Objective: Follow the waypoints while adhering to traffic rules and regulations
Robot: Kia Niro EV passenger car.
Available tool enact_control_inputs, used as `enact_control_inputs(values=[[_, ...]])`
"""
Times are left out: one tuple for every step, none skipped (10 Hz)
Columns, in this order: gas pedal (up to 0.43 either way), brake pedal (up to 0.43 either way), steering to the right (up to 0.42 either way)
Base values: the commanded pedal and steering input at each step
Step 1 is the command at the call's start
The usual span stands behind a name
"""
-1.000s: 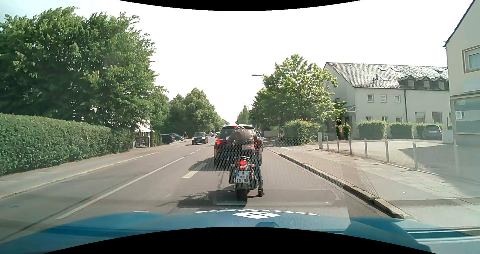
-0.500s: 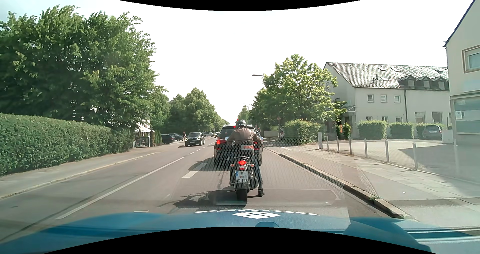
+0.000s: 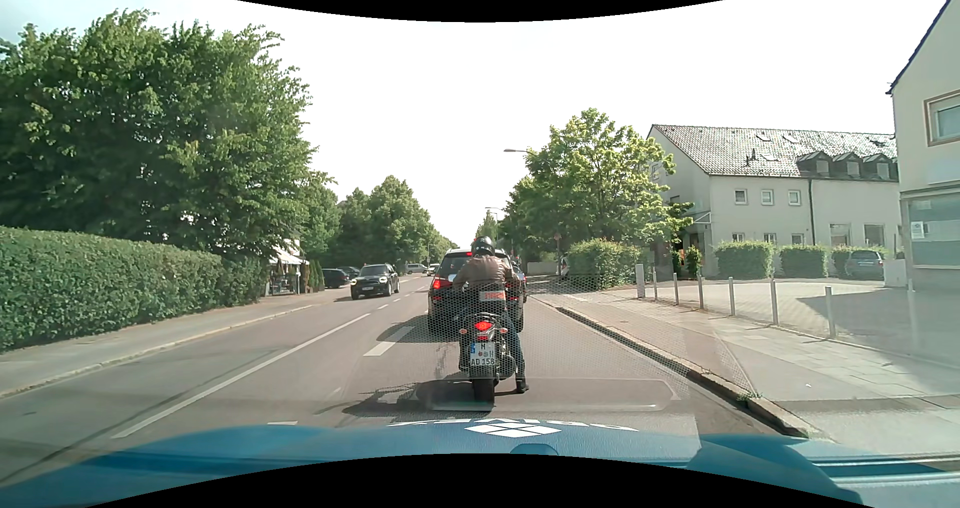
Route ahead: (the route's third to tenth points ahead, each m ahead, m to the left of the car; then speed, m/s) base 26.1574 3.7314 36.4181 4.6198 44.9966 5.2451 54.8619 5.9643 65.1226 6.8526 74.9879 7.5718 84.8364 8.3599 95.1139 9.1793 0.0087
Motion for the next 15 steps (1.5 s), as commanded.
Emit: enact_control_inputs(values=[[0.000, 0.317, -0.021], [0.000, 0.317, -0.021], [0.000, 0.317, -0.021], [0.000, 0.317, -0.021], [0.000, 0.311, -0.021], [0.000, 0.311, -0.021], [0.000, 0.317, -0.021], [0.000, 0.317, -0.021], [0.000, 0.317, -0.021], [0.000, 0.311, -0.021], [0.000, 0.317, -0.021], [0.000, 0.311, -0.021], [0.000, 0.317, -0.021], [0.000, 0.311, -0.021], [0.000, 0.311, -0.021]])
